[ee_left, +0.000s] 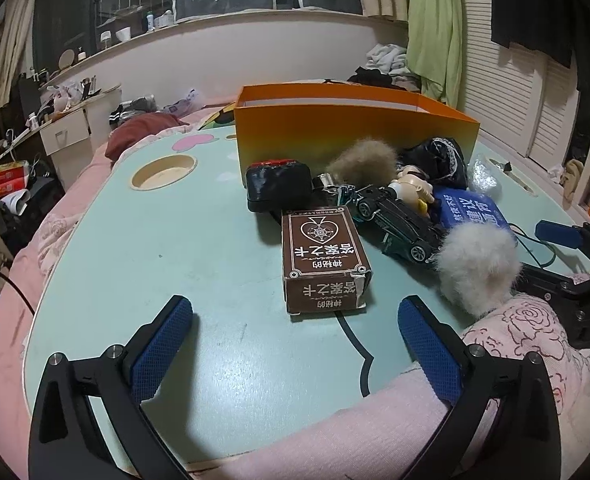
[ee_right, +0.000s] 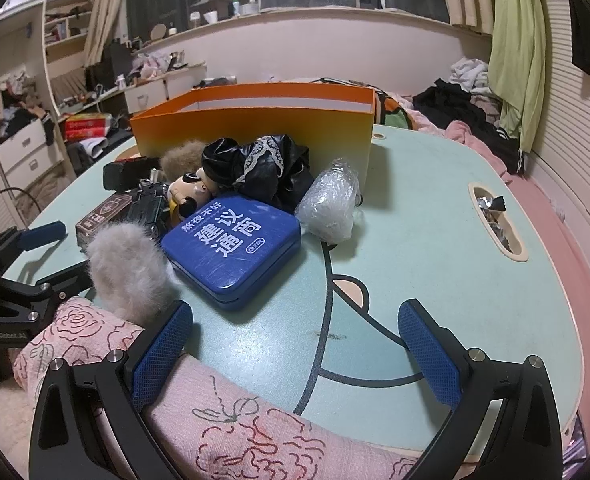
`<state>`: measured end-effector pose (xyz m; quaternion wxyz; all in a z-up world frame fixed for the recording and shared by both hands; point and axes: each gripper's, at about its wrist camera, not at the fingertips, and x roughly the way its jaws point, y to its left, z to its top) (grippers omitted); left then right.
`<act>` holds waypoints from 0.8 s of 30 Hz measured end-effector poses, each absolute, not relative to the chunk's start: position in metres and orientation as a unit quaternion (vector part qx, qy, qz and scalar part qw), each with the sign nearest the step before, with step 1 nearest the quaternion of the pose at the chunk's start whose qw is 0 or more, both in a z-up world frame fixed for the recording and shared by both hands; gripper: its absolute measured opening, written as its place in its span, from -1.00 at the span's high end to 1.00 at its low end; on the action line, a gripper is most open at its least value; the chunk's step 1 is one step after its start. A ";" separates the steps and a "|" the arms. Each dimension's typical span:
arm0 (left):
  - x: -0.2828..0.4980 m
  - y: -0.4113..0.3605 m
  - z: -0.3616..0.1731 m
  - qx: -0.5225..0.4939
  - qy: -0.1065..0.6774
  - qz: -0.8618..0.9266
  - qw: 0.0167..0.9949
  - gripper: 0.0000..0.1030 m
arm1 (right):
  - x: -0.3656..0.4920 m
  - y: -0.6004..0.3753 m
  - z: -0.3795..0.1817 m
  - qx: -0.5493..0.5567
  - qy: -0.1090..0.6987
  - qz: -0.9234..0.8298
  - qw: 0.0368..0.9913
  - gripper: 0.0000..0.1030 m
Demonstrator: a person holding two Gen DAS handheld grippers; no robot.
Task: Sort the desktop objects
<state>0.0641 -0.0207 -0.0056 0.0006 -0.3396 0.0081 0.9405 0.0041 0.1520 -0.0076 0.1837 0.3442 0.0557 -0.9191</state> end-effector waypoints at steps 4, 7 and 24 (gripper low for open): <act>0.067 -0.024 -0.003 -0.332 0.000 0.943 -0.003 -0.99 | 0.006 0.148 -0.003 0.338 0.058 -0.921 0.186 -1.00; 0.069 -0.024 -0.002 -0.326 -0.001 0.945 -0.005 -0.99 | 0.005 0.147 -0.002 0.334 0.058 -0.922 0.188 -1.00; 0.063 -0.021 -0.005 -0.330 -0.001 0.944 -0.005 -0.99 | 0.003 0.151 -0.009 0.342 0.060 -0.919 0.189 -1.00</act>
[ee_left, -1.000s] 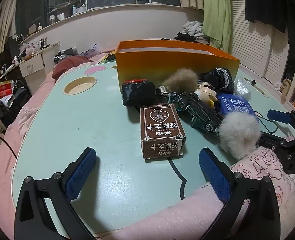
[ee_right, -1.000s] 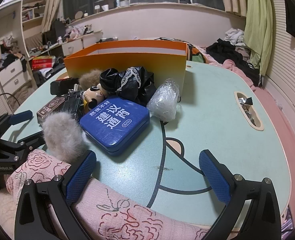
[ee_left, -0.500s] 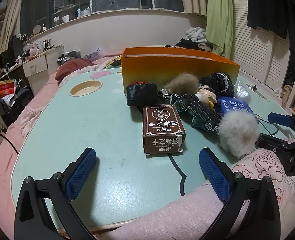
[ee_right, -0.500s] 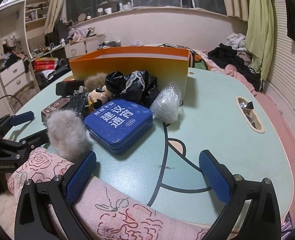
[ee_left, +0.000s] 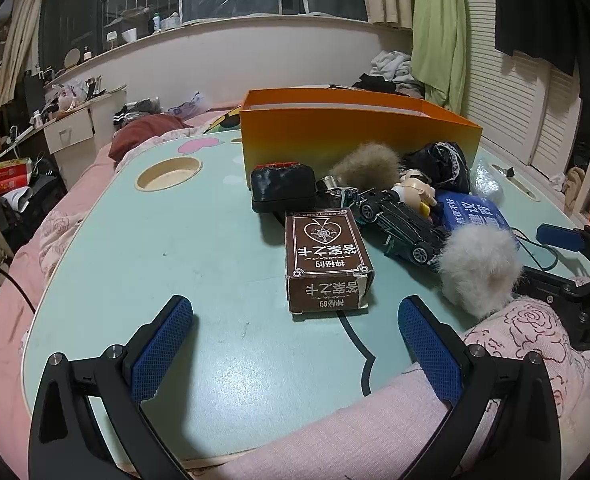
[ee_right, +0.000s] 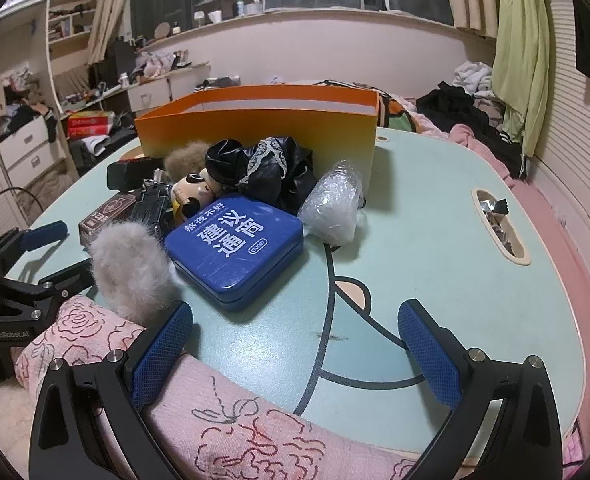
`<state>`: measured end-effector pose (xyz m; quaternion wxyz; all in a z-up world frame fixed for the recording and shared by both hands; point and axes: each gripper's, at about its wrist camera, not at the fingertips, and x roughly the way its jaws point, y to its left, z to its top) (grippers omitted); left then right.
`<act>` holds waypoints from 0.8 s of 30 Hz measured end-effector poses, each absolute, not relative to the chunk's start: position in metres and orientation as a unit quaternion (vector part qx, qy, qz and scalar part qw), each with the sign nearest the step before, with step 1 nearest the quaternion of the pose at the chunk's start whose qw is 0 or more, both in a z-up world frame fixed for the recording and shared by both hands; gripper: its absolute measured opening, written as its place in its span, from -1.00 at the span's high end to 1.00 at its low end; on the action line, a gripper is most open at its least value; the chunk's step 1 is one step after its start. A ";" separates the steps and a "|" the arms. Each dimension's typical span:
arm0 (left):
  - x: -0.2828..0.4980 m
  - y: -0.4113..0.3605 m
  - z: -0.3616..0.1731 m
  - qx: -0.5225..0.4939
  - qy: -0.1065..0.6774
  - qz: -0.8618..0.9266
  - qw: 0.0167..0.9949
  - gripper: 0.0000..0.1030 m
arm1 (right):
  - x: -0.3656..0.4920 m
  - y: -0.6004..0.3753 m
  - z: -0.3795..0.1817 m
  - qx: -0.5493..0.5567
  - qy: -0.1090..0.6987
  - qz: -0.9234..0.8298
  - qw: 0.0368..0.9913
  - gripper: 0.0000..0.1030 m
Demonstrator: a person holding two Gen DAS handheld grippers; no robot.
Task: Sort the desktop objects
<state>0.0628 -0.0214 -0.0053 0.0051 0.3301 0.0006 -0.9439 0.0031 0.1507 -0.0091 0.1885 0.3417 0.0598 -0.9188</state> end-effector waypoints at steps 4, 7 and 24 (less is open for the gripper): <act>0.063 -0.020 -0.006 0.330 0.000 -0.944 0.006 -0.99 | 0.002 0.152 -0.010 0.342 0.060 -0.919 0.189 -1.00; 0.063 -0.020 -0.006 0.331 -0.001 -0.944 0.006 -0.99 | 0.002 0.152 -0.010 0.342 0.059 -0.919 0.189 -1.00; 0.020 -0.030 0.012 0.386 0.016 -0.920 -0.064 -0.64 | 0.001 0.152 -0.013 0.342 0.058 -0.918 0.191 -1.00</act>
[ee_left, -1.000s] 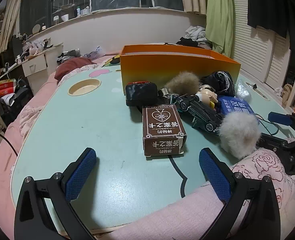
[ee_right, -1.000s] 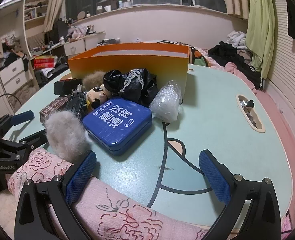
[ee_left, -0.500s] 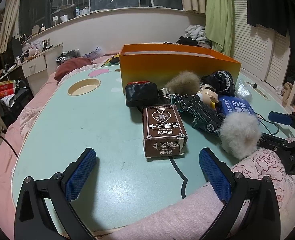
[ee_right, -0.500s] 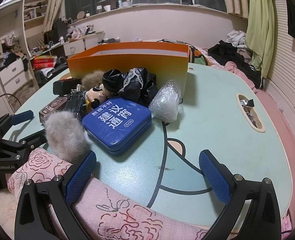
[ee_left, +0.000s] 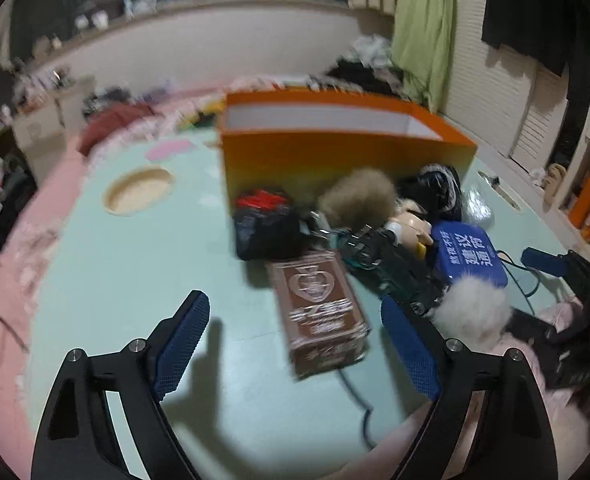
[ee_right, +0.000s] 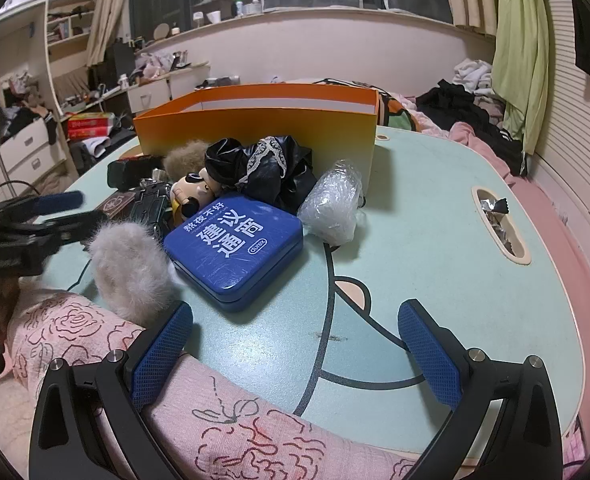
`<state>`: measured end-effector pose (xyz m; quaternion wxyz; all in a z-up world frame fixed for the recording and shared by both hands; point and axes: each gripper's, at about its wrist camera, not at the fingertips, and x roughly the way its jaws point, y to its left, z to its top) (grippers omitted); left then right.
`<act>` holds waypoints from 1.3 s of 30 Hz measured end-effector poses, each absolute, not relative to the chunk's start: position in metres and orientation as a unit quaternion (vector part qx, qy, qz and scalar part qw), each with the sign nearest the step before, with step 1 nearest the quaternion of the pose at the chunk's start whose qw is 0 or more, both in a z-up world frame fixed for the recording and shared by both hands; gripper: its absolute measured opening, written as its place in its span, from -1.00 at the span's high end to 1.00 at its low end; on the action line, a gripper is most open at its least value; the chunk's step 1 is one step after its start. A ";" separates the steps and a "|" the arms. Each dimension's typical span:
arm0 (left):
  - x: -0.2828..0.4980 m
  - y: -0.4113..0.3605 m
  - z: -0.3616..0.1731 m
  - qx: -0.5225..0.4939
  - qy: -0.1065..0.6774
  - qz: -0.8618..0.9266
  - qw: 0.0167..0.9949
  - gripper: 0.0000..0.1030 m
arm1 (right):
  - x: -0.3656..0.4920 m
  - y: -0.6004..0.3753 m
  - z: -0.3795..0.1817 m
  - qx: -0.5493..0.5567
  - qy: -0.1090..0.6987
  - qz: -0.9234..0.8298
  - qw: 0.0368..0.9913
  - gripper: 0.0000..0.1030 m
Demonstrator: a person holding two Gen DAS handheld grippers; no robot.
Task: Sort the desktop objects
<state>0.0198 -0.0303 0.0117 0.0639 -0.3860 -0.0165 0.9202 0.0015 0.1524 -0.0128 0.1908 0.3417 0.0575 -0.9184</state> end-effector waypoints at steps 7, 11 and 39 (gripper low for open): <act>0.038 -0.013 0.006 -0.351 0.024 0.934 0.059 0.19 | 0.002 0.155 -0.014 0.338 0.047 -0.919 0.197 -1.00; 0.063 -0.006 0.000 -0.307 0.036 0.950 0.047 0.19 | 0.003 0.160 -0.014 0.335 0.033 -0.919 0.205 -1.00; 0.055 -0.006 0.001 -0.308 0.033 0.950 0.048 0.19 | -0.018 0.156 -0.003 0.392 -0.016 -0.899 0.196 -0.84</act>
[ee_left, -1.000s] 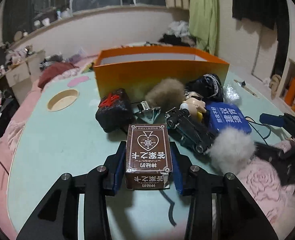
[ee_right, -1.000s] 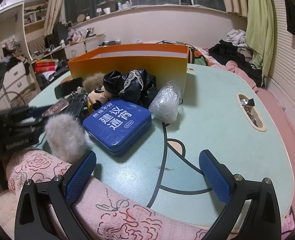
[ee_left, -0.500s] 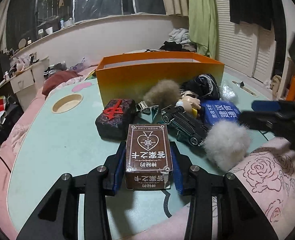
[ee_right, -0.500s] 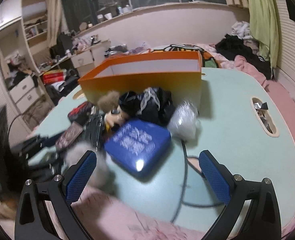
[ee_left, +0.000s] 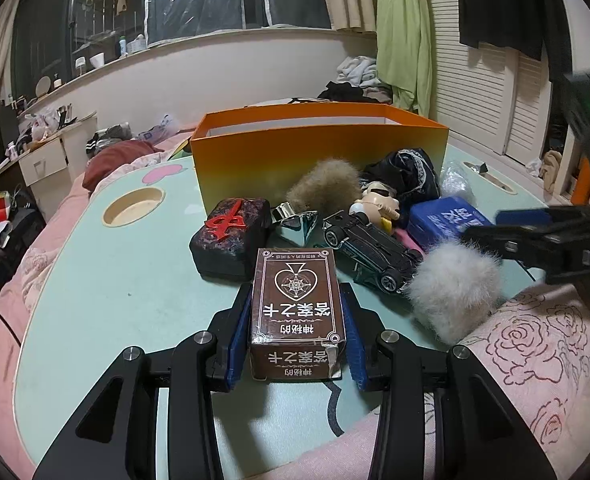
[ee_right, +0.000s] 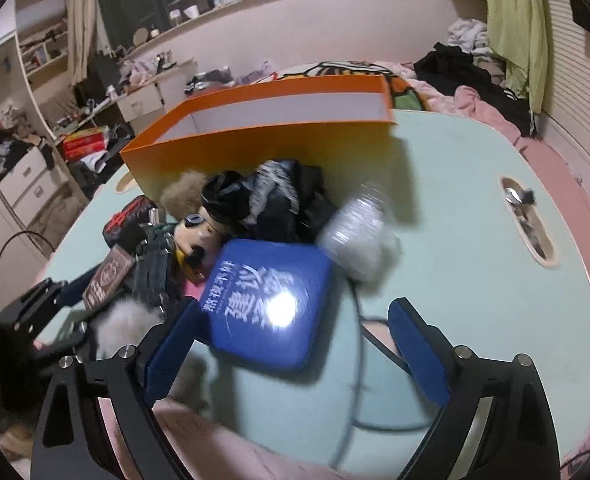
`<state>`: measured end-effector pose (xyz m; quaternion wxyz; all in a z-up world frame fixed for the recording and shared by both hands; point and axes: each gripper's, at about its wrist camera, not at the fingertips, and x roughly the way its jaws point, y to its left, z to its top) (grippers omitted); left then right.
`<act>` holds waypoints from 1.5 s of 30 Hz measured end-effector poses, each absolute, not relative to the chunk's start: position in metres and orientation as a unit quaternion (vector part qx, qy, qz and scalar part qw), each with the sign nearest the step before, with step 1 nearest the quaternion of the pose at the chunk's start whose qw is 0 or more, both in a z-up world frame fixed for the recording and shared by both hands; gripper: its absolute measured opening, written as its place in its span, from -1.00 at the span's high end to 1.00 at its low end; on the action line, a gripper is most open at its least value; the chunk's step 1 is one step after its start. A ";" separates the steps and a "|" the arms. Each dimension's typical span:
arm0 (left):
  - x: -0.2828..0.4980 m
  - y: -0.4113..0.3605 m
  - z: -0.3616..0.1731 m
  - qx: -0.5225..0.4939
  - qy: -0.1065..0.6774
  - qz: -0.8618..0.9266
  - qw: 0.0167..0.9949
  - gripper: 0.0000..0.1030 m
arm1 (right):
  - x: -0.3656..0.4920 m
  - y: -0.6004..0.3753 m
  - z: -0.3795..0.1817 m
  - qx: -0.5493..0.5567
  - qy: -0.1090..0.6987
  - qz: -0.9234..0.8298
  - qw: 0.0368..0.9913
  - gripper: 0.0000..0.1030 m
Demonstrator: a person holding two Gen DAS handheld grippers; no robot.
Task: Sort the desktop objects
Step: 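Grasp the brown card deck with the left gripper while the right reaches for the blue tin, then carry the card deck and blue tin into the orange box with both grippers and release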
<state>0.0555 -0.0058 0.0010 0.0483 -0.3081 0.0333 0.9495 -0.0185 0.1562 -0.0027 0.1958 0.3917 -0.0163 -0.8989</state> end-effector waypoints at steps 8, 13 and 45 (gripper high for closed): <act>0.055 -0.008 0.001 -0.308 0.032 0.950 0.049 0.19 | 0.012 0.176 0.001 0.322 -0.032 -0.926 0.194 -0.85; 0.055 -0.008 0.001 -0.308 0.032 0.950 0.049 0.19 | 0.011 0.152 0.004 0.326 0.026 -0.924 0.200 -0.85; -0.109 -0.044 0.071 -0.319 -0.035 0.947 0.017 -0.34 | -0.143 0.107 0.067 0.313 0.022 -0.936 0.160 -0.53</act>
